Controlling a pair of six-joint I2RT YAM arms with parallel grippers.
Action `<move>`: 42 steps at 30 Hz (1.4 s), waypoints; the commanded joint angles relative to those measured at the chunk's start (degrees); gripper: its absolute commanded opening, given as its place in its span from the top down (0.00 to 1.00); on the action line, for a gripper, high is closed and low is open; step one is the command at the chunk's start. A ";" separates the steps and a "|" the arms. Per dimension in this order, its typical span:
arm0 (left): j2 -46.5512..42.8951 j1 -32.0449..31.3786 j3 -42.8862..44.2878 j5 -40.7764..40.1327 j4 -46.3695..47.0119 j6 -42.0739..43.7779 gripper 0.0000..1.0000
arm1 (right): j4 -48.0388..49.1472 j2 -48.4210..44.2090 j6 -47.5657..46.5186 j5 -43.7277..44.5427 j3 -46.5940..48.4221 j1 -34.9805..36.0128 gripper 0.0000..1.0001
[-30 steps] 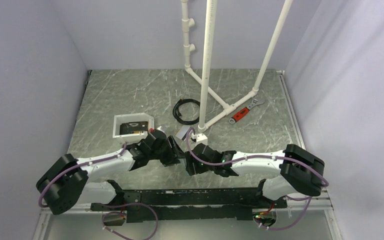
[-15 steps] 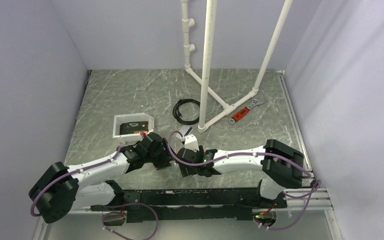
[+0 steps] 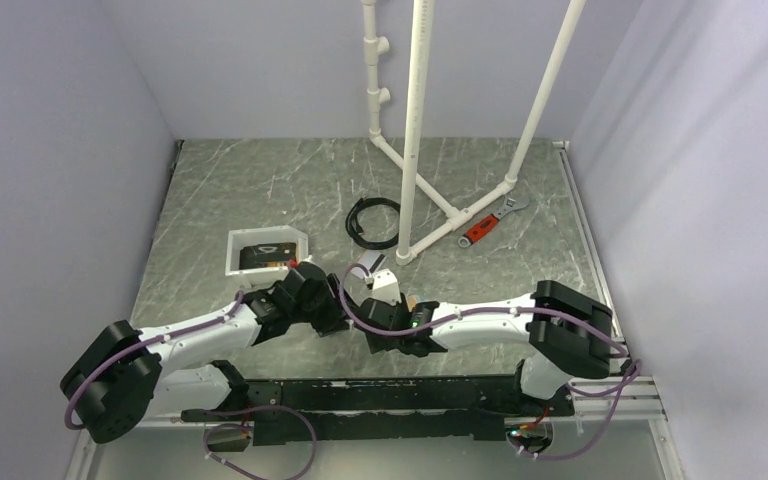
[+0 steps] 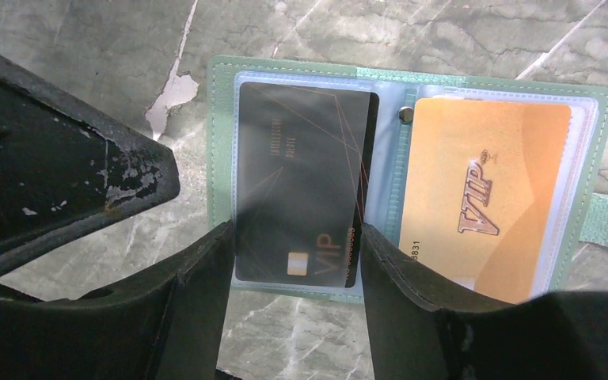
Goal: Put the credit cards into the card holder
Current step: Insert the credit card into the card holder.
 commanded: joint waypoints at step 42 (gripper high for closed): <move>19.30 0.22 6.23 14.12 22.33 1.04 0.62 | 10.21 -12.19 -2.34 -8.62 -10.02 -3.69 0.37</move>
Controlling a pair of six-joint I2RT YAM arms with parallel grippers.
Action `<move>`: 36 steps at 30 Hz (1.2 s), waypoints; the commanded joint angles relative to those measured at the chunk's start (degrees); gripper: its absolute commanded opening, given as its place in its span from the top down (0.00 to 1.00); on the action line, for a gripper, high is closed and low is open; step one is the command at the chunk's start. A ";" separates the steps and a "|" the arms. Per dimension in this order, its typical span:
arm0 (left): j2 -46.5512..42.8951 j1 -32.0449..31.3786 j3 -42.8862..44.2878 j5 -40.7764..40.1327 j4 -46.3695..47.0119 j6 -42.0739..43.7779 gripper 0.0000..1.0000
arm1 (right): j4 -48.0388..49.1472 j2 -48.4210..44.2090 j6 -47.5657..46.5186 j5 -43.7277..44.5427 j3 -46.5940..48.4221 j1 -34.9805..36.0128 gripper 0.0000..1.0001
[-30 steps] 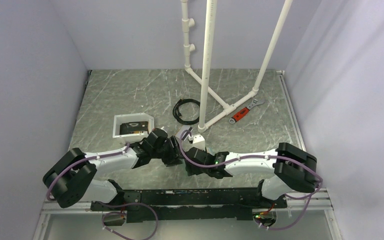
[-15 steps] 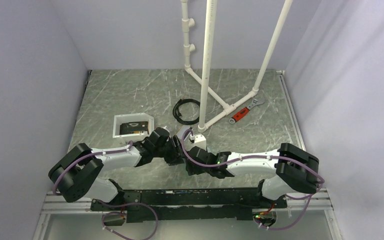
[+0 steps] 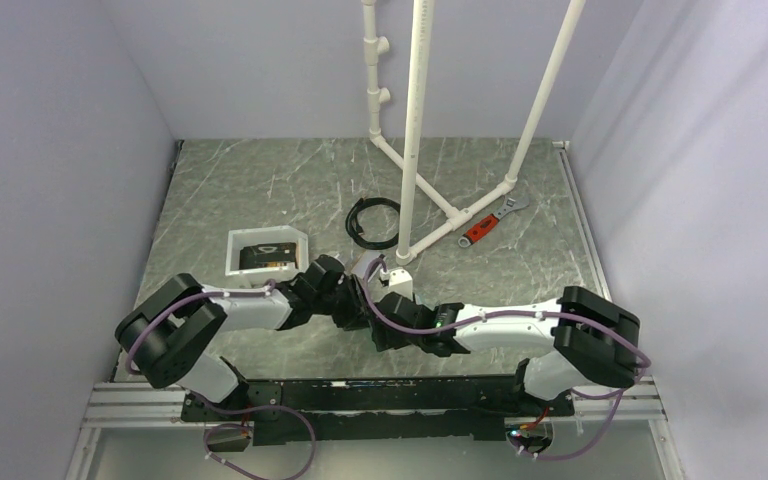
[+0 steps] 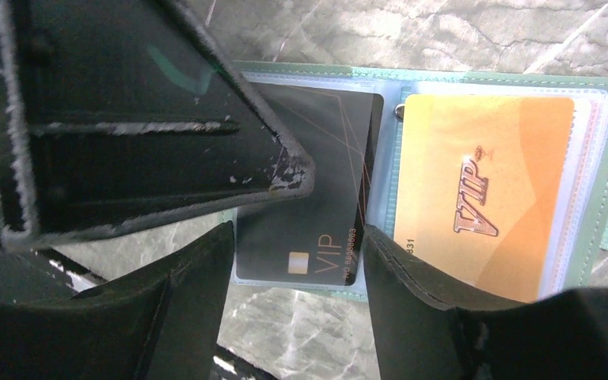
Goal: Put the credit cards into the card holder
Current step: Insert the credit card into the card holder.
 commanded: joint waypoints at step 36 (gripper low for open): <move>-6.52 5.66 19.69 -6.78 -27.83 25.34 0.31 | 2.77 -19.18 -5.74 -14.08 -1.64 -21.70 0.51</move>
